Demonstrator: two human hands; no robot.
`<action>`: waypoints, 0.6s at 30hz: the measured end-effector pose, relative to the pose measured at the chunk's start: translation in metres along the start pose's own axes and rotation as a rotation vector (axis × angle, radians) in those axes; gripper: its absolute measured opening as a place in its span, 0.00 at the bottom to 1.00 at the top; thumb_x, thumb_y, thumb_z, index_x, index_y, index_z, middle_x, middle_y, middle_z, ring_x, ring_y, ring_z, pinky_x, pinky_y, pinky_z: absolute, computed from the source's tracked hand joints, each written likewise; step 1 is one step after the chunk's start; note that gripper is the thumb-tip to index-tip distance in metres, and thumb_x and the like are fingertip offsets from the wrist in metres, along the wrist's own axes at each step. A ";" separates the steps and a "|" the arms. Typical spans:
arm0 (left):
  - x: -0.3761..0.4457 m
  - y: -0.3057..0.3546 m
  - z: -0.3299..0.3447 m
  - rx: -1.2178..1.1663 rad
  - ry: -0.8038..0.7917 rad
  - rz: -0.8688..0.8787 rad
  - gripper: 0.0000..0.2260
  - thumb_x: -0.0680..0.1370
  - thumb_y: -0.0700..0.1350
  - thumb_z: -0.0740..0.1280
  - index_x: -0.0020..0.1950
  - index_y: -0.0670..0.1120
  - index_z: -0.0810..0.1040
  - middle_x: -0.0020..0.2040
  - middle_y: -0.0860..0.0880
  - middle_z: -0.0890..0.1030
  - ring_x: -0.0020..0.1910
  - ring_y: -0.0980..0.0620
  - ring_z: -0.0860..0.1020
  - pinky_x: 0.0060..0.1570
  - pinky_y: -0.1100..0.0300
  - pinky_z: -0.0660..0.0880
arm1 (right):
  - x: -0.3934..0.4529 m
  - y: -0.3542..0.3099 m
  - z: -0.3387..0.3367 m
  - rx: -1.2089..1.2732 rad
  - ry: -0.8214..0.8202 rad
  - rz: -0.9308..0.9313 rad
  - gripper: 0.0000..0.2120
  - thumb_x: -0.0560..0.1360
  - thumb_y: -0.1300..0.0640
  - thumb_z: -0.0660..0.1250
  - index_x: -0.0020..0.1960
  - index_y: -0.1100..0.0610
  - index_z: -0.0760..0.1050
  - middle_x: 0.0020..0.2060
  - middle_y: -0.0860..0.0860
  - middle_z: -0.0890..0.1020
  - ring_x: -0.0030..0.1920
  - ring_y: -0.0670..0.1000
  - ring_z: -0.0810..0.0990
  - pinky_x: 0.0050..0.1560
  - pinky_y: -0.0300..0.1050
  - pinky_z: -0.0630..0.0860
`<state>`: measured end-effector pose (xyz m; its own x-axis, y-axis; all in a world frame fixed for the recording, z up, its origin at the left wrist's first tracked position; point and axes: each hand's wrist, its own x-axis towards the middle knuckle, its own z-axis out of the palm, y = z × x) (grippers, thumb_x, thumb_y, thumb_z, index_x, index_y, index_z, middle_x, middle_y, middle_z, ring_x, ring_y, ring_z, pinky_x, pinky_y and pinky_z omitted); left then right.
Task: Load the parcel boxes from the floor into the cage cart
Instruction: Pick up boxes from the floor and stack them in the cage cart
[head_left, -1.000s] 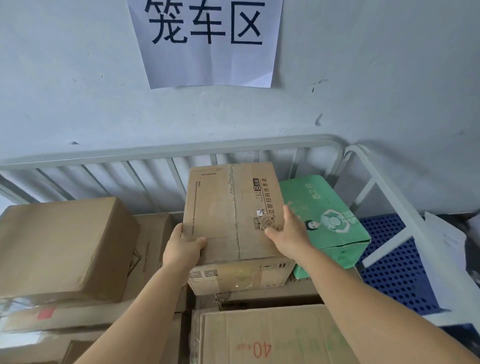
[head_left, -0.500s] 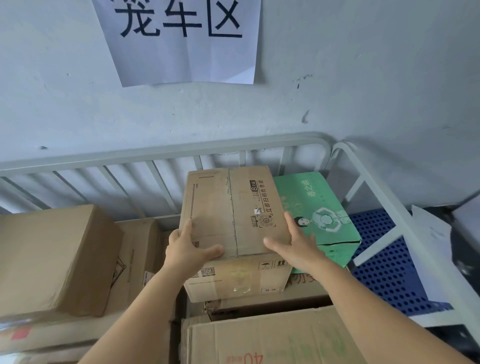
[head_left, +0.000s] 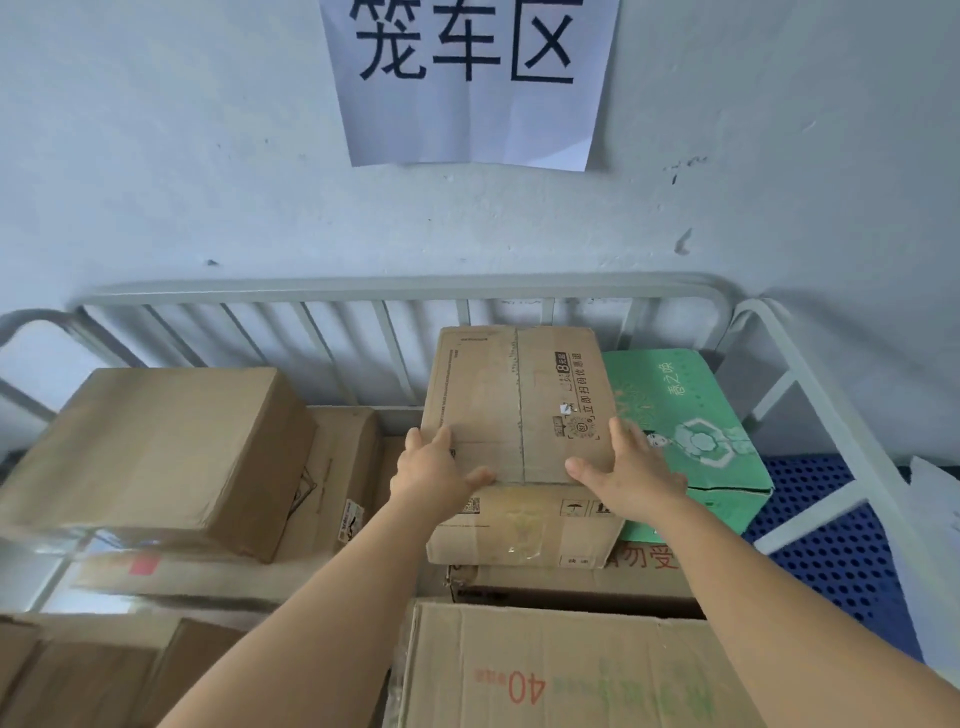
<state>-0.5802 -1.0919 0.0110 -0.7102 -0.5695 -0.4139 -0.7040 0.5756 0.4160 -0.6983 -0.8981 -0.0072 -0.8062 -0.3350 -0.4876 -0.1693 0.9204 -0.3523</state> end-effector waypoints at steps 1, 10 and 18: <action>-0.006 0.000 -0.002 0.030 0.004 0.015 0.34 0.72 0.63 0.69 0.73 0.50 0.63 0.69 0.47 0.62 0.61 0.46 0.70 0.58 0.48 0.76 | -0.006 -0.005 0.000 -0.059 0.030 -0.025 0.46 0.74 0.28 0.54 0.80 0.49 0.38 0.80 0.49 0.41 0.79 0.57 0.45 0.74 0.66 0.50; -0.073 -0.040 -0.048 0.251 0.154 0.097 0.34 0.78 0.59 0.63 0.79 0.49 0.53 0.76 0.46 0.60 0.76 0.45 0.56 0.72 0.47 0.58 | -0.077 -0.074 0.024 -0.144 0.127 -0.308 0.41 0.78 0.33 0.53 0.81 0.53 0.42 0.80 0.50 0.45 0.79 0.53 0.44 0.77 0.58 0.47; -0.147 -0.128 -0.116 0.306 0.301 0.086 0.33 0.79 0.57 0.60 0.79 0.48 0.50 0.75 0.47 0.63 0.75 0.45 0.59 0.72 0.48 0.59 | -0.169 -0.171 0.052 -0.157 0.175 -0.492 0.37 0.80 0.37 0.55 0.80 0.53 0.46 0.80 0.49 0.50 0.79 0.52 0.48 0.76 0.52 0.50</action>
<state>-0.3856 -1.1501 0.1121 -0.7669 -0.6314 -0.1150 -0.6416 0.7500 0.1606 -0.5037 -1.0096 0.0934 -0.6907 -0.7073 -0.1506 -0.6220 0.6873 -0.3752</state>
